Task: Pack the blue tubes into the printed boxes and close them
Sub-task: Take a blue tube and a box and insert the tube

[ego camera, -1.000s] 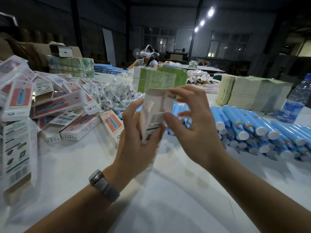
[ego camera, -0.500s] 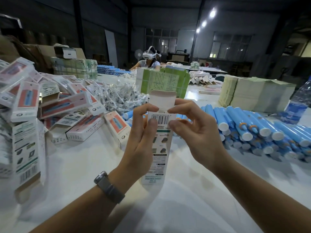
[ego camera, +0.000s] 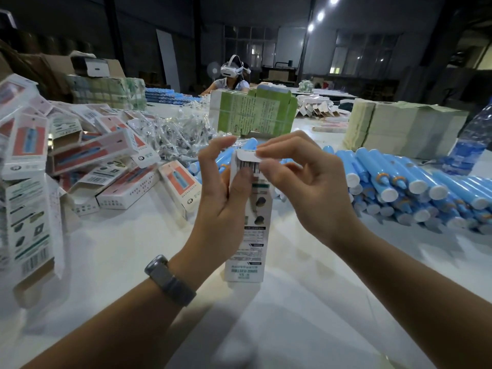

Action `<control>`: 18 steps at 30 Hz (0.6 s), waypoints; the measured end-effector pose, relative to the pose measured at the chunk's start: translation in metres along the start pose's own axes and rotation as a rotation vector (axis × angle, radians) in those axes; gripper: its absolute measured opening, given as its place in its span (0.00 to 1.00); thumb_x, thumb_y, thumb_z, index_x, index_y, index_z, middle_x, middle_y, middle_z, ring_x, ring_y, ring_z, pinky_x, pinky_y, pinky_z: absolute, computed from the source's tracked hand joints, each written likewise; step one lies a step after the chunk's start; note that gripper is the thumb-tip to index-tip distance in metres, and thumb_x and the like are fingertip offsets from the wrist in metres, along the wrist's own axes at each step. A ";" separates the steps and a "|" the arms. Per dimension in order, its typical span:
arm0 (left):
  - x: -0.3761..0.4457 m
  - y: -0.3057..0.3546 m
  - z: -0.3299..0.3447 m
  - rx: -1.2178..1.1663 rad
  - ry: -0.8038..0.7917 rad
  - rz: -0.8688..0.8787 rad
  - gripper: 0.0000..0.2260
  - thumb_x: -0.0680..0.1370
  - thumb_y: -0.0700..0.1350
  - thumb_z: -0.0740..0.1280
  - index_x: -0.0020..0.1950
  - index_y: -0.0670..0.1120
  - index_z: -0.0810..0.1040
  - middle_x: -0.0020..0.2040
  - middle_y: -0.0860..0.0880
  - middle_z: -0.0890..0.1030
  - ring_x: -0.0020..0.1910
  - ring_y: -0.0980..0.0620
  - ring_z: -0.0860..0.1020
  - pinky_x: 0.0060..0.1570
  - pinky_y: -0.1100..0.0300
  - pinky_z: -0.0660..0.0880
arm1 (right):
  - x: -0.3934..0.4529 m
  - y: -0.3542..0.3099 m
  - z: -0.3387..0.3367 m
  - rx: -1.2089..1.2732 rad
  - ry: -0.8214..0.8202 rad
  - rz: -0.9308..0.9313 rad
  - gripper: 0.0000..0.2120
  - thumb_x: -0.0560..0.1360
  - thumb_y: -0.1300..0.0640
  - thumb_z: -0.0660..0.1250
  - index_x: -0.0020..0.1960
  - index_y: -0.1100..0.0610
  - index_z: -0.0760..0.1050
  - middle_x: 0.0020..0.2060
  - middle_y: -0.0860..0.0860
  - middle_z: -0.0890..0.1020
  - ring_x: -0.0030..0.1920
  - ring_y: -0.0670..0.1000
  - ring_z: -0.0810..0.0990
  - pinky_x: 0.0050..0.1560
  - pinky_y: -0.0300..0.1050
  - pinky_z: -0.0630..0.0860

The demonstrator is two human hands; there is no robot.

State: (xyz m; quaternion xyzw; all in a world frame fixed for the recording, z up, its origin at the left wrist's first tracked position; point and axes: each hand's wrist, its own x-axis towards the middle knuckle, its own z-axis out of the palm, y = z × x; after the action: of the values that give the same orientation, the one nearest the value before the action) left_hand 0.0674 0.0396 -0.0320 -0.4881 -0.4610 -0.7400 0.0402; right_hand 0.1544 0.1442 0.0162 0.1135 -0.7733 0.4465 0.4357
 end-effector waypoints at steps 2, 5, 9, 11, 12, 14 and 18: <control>-0.002 0.001 0.002 0.022 -0.025 -0.005 0.15 0.83 0.41 0.58 0.66 0.57 0.62 0.45 0.53 0.81 0.39 0.51 0.81 0.39 0.56 0.79 | 0.003 -0.002 0.000 -0.021 0.030 0.027 0.05 0.75 0.60 0.70 0.44 0.51 0.79 0.44 0.52 0.80 0.49 0.50 0.81 0.47 0.49 0.79; -0.004 0.001 0.003 0.049 -0.081 -0.050 0.20 0.81 0.40 0.61 0.68 0.56 0.59 0.45 0.55 0.82 0.38 0.54 0.83 0.37 0.63 0.78 | 0.007 -0.003 0.000 -0.074 0.020 0.061 0.08 0.75 0.61 0.72 0.47 0.48 0.79 0.45 0.50 0.80 0.49 0.49 0.80 0.48 0.50 0.81; -0.003 0.001 0.002 0.098 -0.119 -0.074 0.31 0.76 0.33 0.69 0.69 0.57 0.58 0.48 0.58 0.82 0.40 0.52 0.84 0.39 0.63 0.80 | 0.009 -0.005 -0.002 -0.188 0.024 0.015 0.05 0.75 0.61 0.72 0.46 0.50 0.80 0.40 0.42 0.76 0.45 0.46 0.79 0.41 0.39 0.77; -0.003 0.001 0.002 0.143 -0.125 -0.051 0.37 0.73 0.32 0.73 0.69 0.60 0.57 0.50 0.58 0.82 0.43 0.51 0.84 0.41 0.62 0.81 | 0.009 -0.007 -0.001 -0.216 0.047 -0.001 0.05 0.74 0.58 0.71 0.43 0.48 0.80 0.39 0.41 0.76 0.44 0.46 0.80 0.41 0.38 0.77; -0.004 0.002 0.003 0.161 -0.132 -0.036 0.39 0.71 0.33 0.74 0.69 0.61 0.57 0.51 0.58 0.81 0.45 0.51 0.84 0.43 0.62 0.81 | 0.009 -0.008 -0.001 -0.195 0.057 0.005 0.06 0.74 0.57 0.71 0.42 0.47 0.79 0.38 0.42 0.77 0.44 0.47 0.80 0.41 0.40 0.78; -0.004 0.003 0.004 0.178 -0.144 -0.012 0.43 0.69 0.31 0.77 0.69 0.63 0.56 0.54 0.61 0.80 0.50 0.51 0.84 0.46 0.62 0.80 | 0.010 -0.009 0.000 -0.151 0.070 0.016 0.06 0.74 0.57 0.70 0.41 0.46 0.78 0.38 0.43 0.78 0.43 0.47 0.80 0.41 0.41 0.78; -0.004 0.006 0.005 0.202 -0.162 0.019 0.49 0.67 0.30 0.77 0.69 0.68 0.54 0.56 0.70 0.77 0.52 0.58 0.83 0.45 0.68 0.79 | 0.013 -0.014 -0.003 -0.196 0.047 0.002 0.07 0.74 0.58 0.70 0.41 0.47 0.77 0.39 0.45 0.80 0.42 0.47 0.81 0.41 0.39 0.77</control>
State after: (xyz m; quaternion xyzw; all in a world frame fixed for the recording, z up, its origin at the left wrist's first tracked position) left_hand 0.0761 0.0387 -0.0306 -0.5441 -0.5304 -0.6474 0.0590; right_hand 0.1564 0.1417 0.0354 0.0587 -0.8030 0.3716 0.4623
